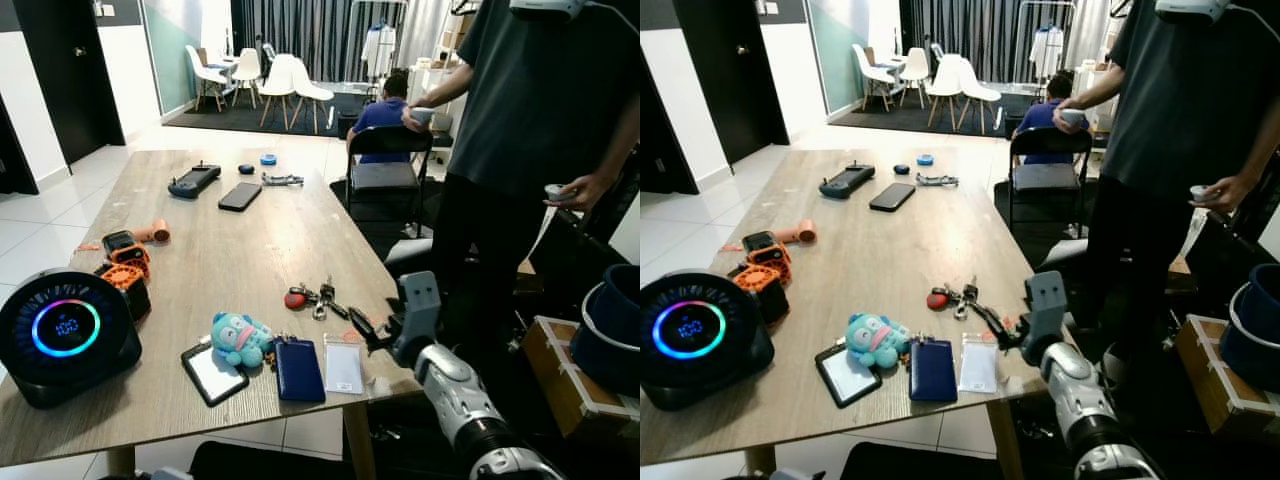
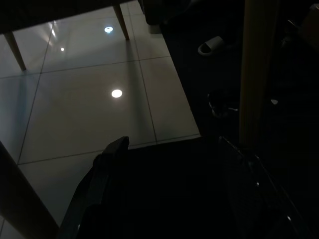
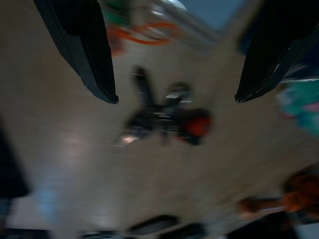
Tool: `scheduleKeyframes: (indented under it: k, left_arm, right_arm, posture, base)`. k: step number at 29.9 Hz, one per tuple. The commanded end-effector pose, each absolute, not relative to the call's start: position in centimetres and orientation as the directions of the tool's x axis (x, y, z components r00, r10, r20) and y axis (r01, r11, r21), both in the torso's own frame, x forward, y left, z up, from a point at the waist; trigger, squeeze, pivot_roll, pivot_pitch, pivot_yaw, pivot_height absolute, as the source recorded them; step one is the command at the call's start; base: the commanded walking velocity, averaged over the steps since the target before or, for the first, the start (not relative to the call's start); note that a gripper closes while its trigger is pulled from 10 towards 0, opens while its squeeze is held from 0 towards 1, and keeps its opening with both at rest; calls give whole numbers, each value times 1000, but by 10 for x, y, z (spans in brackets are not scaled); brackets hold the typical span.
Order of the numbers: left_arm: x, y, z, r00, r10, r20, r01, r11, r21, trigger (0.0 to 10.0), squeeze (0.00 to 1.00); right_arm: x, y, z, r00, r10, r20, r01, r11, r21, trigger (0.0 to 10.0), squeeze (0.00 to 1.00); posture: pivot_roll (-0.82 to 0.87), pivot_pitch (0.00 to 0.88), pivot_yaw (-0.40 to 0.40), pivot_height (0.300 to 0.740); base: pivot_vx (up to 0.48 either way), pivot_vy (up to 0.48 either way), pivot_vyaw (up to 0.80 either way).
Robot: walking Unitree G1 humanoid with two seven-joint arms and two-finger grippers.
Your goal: Hang keys on a hook
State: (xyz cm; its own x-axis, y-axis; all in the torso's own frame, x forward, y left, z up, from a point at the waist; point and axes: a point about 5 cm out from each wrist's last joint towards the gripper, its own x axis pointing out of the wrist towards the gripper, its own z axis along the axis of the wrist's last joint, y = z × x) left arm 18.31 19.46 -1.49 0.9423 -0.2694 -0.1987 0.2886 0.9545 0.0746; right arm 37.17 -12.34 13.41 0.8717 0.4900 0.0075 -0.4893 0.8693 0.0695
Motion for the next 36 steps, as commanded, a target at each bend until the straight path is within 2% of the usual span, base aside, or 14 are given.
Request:
scheduleKeyframes:
  k: [1,9,13,16,18,24,25,36]
  left_arm:
    - [180,191,-17,937,-276,-214,295,953,64,10000,0]
    - [179,191,-17,932,-287,-222,307,950,61,10000,0]
    - [179,191,-17,929,-292,-227,312,948,58,10000,0]
    - [179,191,-18,927,-293,-234,314,948,54,10000,0]
    - [179,192,-19,926,-293,-236,314,948,53,10000,0]
    - [180,193,-21,924,-291,-247,311,949,48,10000,0]
    - [181,194,-21,924,-288,-250,309,950,46,10000,0]
    - [182,198,-23,926,-277,-259,298,954,45,10000,0]
  right_arm:
    - [369,-121,129,854,520,-18,-517,853,68,10000,0]
    - [361,-119,111,834,546,-79,-540,838,83,10000,0]
    - [360,-123,109,844,532,-62,-516,838,177,10000,0]
    - [362,-131,107,884,464,-57,-430,855,289,10000,0]
    - [363,-133,107,892,447,-60,-409,858,310,10000,0]
    - [364,-138,103,918,383,-105,-353,908,223,10000,0]
    - [366,-141,104,930,350,-114,-329,929,170,10000,0]
    - [378,-154,118,967,235,-102,-216,962,170,10000,0]
  posture:
    - [64,72,-59,740]
    - [62,73,-53,740]
    - [61,74,-50,740]
    - [59,75,-47,740]
    - [59,75,-47,740]
    - [60,83,-44,740]
    - [60,93,-42,740]
    - [68,130,-42,740]
  base:
    - [0,0,0]
    - [0,0,0]
    - [0,0,0]
    - [0,0,0]
    - [0,0,0]
    - [0,0,0]
    - [0,0,0]
    - [0,0,0]
